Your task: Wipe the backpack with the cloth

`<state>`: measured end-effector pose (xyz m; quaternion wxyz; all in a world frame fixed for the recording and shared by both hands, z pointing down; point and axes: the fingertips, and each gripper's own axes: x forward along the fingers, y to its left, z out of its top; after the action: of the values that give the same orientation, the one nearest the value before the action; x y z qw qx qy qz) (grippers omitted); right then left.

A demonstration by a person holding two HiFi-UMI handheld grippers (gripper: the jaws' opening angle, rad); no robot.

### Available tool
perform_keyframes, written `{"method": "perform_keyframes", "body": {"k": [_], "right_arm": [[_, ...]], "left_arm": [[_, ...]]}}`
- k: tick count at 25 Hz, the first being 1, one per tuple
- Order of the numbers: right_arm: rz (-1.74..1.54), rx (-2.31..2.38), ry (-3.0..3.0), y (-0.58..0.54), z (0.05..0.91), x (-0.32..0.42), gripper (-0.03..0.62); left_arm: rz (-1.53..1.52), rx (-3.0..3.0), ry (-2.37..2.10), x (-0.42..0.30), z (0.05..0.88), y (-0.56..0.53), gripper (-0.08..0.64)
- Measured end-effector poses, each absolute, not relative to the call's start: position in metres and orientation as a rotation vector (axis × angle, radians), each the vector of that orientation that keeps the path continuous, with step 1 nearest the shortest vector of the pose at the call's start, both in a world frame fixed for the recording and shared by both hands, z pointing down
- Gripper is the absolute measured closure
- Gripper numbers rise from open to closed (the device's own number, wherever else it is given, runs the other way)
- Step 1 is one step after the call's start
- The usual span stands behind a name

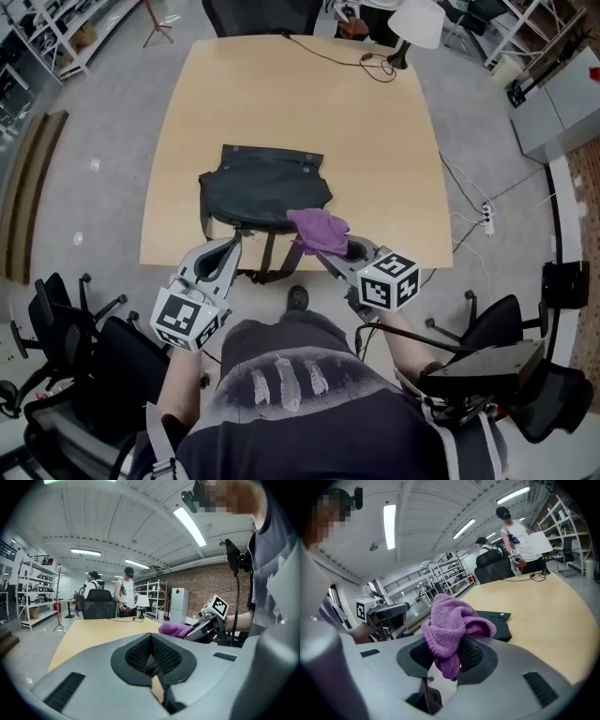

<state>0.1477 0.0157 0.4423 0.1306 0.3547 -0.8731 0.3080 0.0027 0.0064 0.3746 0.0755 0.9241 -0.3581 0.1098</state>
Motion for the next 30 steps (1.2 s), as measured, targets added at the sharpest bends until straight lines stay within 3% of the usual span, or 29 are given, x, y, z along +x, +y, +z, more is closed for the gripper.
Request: {"method": "perform_keyframes", "body": {"k": [16,30], "right_arm": [[0.877,1.376,-1.956,-0.132,0.587,0.221,0.488],[0.864,1.285,-1.898,-0.142,0.596,0.122,0.488]], "left_arm": [[0.437,2.771,-0.893,-0.018,0.421,-0.101,0.552],[0.452,2.724,-0.762,-0.067,0.453,-0.151,0.552]]}}
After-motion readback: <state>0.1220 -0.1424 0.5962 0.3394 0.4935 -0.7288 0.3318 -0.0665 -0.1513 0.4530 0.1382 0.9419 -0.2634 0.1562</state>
